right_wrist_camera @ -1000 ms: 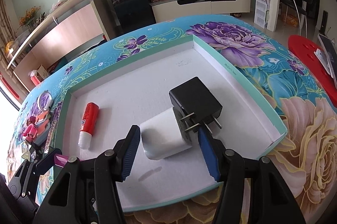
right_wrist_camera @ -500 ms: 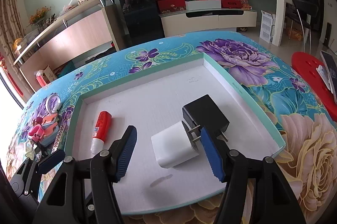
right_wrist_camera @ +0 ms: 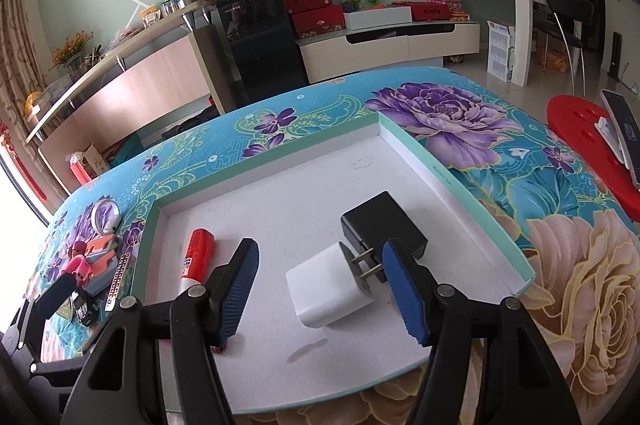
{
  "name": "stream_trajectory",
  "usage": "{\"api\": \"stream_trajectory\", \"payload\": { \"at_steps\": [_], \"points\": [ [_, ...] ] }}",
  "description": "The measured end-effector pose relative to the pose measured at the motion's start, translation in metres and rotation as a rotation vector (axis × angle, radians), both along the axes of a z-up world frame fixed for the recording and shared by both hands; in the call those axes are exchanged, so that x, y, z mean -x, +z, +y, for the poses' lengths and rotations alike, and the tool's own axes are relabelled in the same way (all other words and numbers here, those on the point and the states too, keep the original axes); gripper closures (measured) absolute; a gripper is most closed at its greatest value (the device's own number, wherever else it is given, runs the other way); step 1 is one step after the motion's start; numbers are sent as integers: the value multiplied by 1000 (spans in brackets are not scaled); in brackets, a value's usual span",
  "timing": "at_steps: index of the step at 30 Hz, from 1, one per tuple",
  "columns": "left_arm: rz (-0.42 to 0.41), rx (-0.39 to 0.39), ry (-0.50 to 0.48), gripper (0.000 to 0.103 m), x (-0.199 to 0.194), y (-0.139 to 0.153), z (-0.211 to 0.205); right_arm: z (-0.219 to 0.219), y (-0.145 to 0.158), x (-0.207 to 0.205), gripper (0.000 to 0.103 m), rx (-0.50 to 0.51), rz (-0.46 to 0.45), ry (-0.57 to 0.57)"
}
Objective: Organize rigid objects
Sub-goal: 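Release the white cube beside the black charger while the left gripper releases the pink lighter, then move both grippers from the tray to the pile of toys on the bed cover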
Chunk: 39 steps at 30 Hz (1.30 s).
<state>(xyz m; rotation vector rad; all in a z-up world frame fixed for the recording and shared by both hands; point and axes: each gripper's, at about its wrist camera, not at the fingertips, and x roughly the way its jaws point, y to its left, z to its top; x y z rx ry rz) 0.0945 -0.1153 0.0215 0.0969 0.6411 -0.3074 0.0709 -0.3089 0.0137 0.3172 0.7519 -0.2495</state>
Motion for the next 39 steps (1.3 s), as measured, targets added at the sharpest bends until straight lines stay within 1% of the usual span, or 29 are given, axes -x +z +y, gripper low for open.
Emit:
{"api": "stream_trajectory", "payload": {
  "at_steps": [3, 6, 8, 10, 13, 16, 19, 23, 24, 25, 27, 29, 32, 34, 37, 39],
  "points": [
    [-3, 14, 62, 0, -5, 4, 14, 19, 1, -6, 37, 17, 1, 55],
    [-1, 17, 126, 0, -11, 5, 30, 41, 4, -12, 37, 9, -14, 116],
    [10, 40, 181, 0, -15, 5, 45, 54, 7, -16, 36, 28, -23, 128],
    [27, 80, 229, 0, -18, 5, 62, 63, 11, -20, 36, 3, -49, 157],
    [49, 101, 333, 0, -23, 4, 86, 75, 14, -26, 36, -1, -64, 180],
    [74, 104, 433, 0, -28, 3, 110, 88, 10, -34, 36, 12, -50, 210],
    [102, 82, 527, 0, -33, 5, 128, 96, 7, -42, 36, 6, -50, 220],
    [142, -4, 626, 0, -43, 10, 142, 111, 4, -53, 36, -8, -57, 249],
    [156, -13, 646, 0, -45, 11, 145, 115, 4, -55, 36, -3, -58, 259],
    [172, -12, 662, 0, -48, 11, 149, 121, 3, -57, 36, 1, -60, 271],
    [197, 20, 687, 0, -53, 13, 157, 129, 3, -61, 36, -1, -68, 293],
    [199, 51, 707, 0, -56, 15, 163, 135, 2, -64, 36, -9, -74, 310],
    [198, 46, 730, 0, -60, 16, 170, 142, -1, -70, 36, -38, -78, 330],
    [199, 60, 736, 0, -63, 15, 175, 147, -3, -75, 36, -55, -78, 337],
    [201, 76, 732, 0, -63, 12, 183, 155, -4, -80, 36, -60, -76, 356],
    [208, 66, 732, 0, -64, 7, 188, 159, -4, -83, 36, -56, -75, 367]
  ]
}}
